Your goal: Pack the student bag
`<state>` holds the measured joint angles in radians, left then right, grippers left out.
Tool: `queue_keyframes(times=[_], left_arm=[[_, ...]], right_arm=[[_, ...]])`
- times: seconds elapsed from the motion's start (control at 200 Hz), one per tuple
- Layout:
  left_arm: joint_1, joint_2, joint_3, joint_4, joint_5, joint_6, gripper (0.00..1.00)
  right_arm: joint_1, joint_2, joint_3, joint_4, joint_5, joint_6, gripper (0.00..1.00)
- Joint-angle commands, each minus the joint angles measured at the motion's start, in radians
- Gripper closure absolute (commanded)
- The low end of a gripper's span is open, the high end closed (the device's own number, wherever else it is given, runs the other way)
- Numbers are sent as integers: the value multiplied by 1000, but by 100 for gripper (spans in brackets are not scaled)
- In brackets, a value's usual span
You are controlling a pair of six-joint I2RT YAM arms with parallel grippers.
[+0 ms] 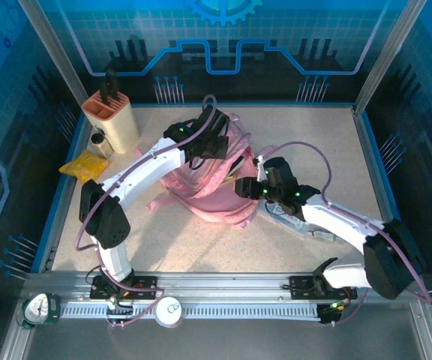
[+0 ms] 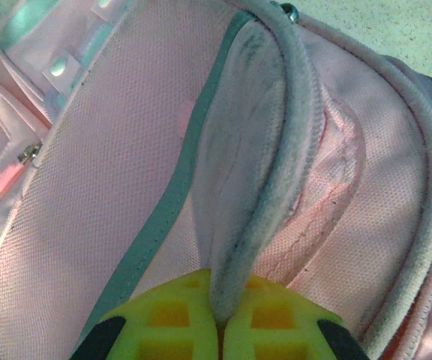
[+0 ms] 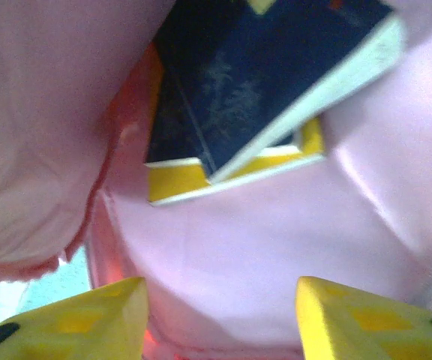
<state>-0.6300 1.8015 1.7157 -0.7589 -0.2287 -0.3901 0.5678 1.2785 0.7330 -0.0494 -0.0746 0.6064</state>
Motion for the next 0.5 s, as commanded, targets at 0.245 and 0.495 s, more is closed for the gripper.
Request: queue_keyframes(times=[0.245, 0.495], left_arm=[[0, -210, -292, 194, 204, -107, 57], [71, -451, -622, 279, 184, -222, 40]], right_arm=[[-25, -169, -37, -295, 75, -135, 32], [-20, -158, -30, -337, -27, -117, 30]])
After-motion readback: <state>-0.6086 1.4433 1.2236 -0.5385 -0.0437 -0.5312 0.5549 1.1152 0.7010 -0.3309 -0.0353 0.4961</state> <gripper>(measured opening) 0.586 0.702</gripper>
